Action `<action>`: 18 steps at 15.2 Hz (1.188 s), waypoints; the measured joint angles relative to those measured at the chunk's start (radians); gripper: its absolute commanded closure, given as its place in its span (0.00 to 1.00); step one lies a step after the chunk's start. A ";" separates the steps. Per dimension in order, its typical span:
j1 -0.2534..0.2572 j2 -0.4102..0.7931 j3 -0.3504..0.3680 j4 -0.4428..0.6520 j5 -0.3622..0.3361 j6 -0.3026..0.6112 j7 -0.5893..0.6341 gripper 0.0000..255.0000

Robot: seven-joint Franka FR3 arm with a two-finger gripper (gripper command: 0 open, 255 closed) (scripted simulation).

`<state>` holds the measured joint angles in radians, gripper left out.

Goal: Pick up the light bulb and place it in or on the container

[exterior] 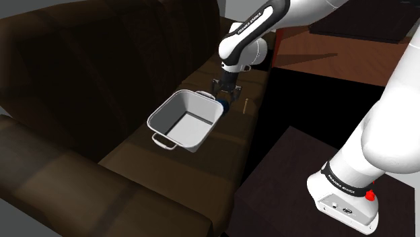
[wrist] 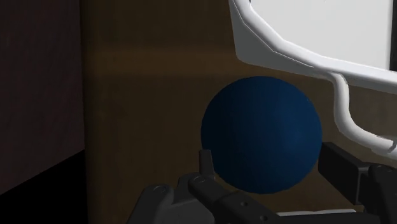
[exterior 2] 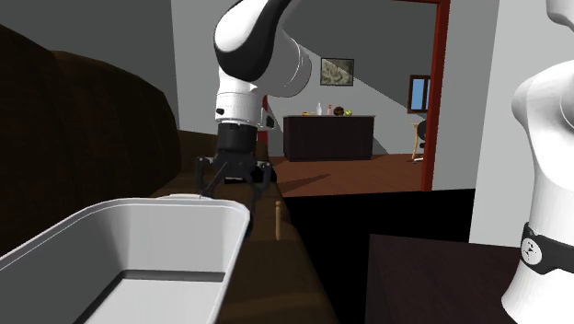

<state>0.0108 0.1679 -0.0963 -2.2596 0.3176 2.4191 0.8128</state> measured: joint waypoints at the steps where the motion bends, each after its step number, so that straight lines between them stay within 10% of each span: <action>1: 0.001 -0.013 -0.002 0.001 -0.007 -0.014 0.007 1.00; 10: 0.008 -0.095 -0.006 0.040 -0.046 -0.121 0.049 1.00; 11: 0.008 -0.095 -0.006 0.040 -0.046 -0.121 0.049 0.00; 18: -0.131 0.228 -0.016 0.356 0.185 -0.429 -0.237 0.00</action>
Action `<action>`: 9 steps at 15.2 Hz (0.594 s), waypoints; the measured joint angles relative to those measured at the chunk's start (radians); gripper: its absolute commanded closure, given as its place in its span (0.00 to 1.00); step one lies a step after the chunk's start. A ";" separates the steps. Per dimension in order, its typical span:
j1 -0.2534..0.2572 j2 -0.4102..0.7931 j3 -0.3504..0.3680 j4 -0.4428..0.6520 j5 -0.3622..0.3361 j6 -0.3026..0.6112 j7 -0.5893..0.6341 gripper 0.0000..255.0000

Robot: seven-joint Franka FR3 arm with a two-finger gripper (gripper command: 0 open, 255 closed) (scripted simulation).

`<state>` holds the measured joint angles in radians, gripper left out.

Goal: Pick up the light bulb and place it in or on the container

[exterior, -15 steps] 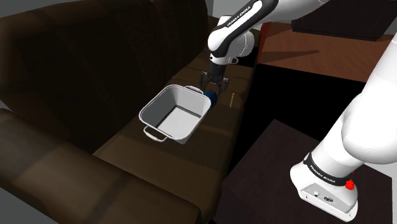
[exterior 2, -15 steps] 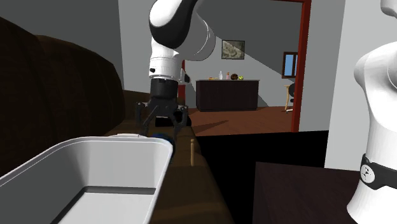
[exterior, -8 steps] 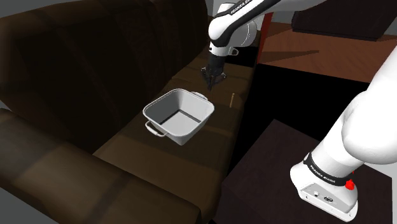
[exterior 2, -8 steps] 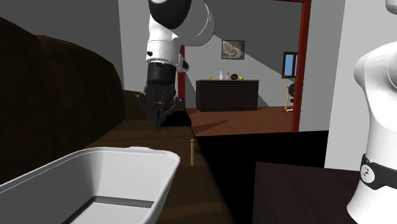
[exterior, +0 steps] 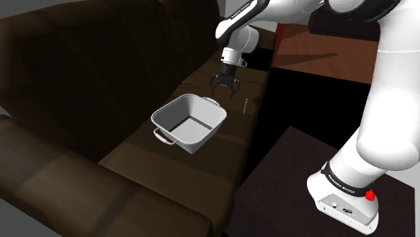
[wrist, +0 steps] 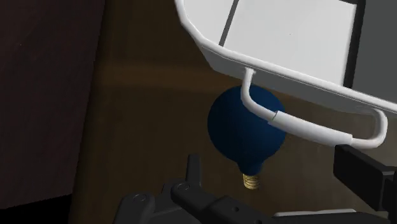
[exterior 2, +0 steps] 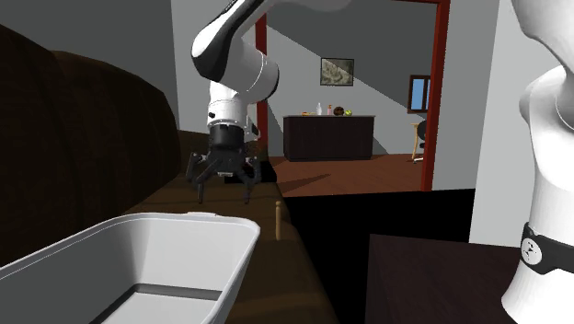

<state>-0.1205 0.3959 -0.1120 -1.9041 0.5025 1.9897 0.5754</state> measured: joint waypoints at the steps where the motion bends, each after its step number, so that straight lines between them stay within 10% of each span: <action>1: -0.029 0.071 0.008 0.075 0.027 -0.068 -0.031 0.00; 6: -0.161 0.452 0.070 0.481 0.103 -0.396 -0.104 0.00; 9: -0.172 0.504 0.082 0.516 0.112 -0.420 -0.116 0.00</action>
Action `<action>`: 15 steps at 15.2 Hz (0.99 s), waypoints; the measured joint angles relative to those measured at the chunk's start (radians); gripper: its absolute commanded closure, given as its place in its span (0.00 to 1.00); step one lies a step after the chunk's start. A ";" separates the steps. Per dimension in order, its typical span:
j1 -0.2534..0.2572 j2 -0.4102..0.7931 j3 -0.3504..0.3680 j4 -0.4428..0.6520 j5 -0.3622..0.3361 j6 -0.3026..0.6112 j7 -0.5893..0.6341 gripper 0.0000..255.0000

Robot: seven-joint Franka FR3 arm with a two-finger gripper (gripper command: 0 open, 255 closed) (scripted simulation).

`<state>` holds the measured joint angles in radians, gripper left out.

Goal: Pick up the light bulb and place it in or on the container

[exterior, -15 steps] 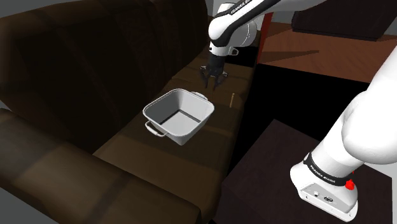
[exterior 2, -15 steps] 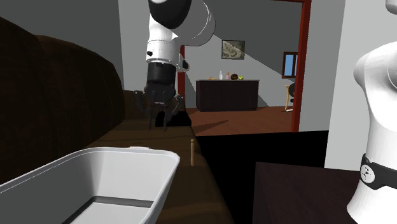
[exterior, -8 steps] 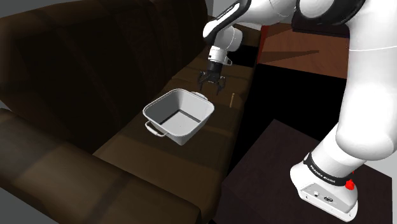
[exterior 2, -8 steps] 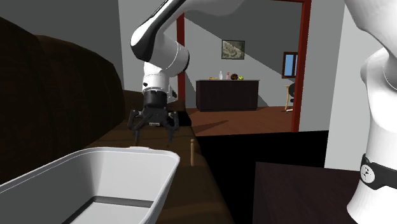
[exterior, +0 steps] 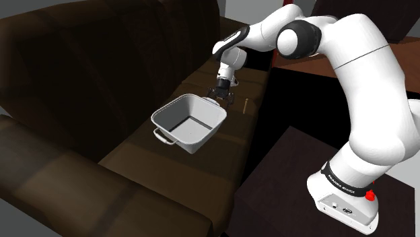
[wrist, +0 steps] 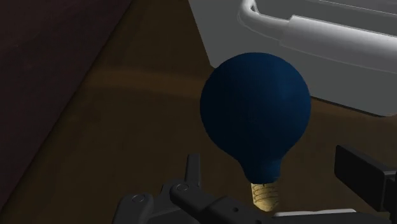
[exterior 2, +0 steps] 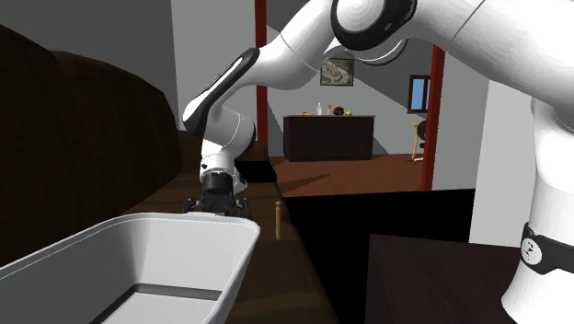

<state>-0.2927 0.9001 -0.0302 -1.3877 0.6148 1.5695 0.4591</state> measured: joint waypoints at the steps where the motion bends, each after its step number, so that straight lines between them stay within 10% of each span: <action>1: 0.004 -0.002 0.002 -0.015 0.004 0.010 -0.003 0.00; 11: 0.023 -0.010 0.010 -0.076 0.017 0.063 -0.018 0.00; 12: 0.023 -0.010 0.010 -0.076 0.017 0.063 -0.018 1.00; 15: 0.022 -0.010 0.010 -0.075 0.017 0.063 -0.018 1.00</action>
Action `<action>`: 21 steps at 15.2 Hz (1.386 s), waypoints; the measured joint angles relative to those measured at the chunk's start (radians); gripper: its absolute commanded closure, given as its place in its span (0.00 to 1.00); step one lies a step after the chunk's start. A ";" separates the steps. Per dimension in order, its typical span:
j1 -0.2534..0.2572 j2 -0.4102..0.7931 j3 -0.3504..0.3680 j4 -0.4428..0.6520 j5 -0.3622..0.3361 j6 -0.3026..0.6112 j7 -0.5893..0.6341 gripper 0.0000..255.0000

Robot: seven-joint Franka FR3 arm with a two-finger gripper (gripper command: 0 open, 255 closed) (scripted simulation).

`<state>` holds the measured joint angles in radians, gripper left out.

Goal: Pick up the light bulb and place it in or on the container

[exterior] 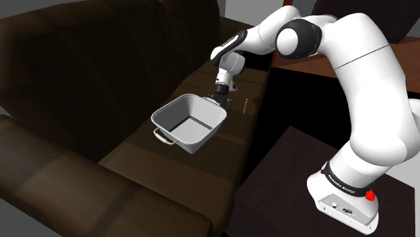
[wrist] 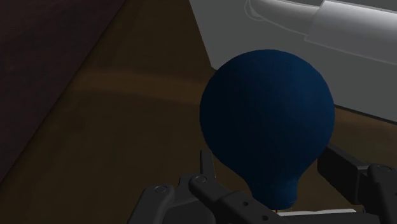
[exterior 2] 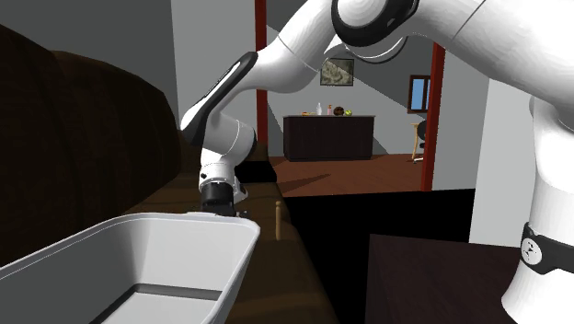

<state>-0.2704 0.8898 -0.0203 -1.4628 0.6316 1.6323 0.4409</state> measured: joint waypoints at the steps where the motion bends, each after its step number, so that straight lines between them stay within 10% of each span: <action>1: 0.000 0.000 0.000 0.000 0.000 0.000 0.000 1.00; 21: -0.010 -0.126 -0.002 -0.037 -0.015 -0.073 0.050 1.00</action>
<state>-0.2802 0.7639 -0.0227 -1.4996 0.6169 1.5598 0.4909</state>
